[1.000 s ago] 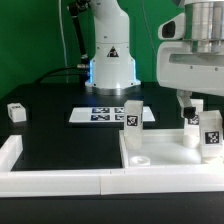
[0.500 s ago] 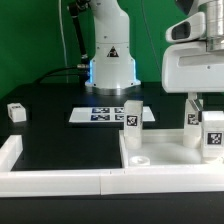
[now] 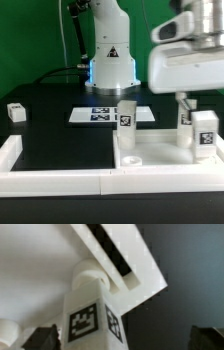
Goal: Assemble square table
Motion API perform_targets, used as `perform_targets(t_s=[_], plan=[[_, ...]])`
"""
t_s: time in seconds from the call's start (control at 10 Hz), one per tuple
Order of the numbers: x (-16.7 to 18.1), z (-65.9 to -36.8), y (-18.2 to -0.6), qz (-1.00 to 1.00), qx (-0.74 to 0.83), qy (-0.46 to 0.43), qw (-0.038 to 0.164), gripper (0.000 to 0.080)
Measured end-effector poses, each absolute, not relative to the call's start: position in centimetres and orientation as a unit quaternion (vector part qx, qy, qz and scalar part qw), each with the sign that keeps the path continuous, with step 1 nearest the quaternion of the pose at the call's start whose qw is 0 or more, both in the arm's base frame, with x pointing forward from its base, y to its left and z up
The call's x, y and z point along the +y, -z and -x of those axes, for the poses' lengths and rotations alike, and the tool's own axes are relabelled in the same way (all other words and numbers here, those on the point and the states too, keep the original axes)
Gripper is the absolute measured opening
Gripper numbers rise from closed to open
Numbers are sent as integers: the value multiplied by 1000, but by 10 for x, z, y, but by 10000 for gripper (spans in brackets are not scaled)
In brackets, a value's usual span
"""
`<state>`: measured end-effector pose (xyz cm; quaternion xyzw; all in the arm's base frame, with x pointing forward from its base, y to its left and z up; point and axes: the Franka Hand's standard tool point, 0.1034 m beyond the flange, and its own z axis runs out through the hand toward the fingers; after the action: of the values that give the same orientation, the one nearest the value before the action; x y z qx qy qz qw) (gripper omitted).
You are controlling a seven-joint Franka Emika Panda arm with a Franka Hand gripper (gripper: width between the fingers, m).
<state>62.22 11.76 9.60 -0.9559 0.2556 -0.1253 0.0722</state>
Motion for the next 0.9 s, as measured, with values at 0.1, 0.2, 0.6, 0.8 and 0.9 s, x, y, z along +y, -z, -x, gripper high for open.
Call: perform_targets(t_s=[0.1, 0.2, 0.6, 0.8, 0.9], plan=[[116, -625, -98, 963, 227, 126, 79, 649], [116, -628, -97, 962, 228, 123, 85, 649], [115, -627, -95, 964, 224, 120, 83, 649], [112, -627, -85, 990, 114, 72, 30, 649], [116, -631, -78, 995, 80, 63, 11, 649]])
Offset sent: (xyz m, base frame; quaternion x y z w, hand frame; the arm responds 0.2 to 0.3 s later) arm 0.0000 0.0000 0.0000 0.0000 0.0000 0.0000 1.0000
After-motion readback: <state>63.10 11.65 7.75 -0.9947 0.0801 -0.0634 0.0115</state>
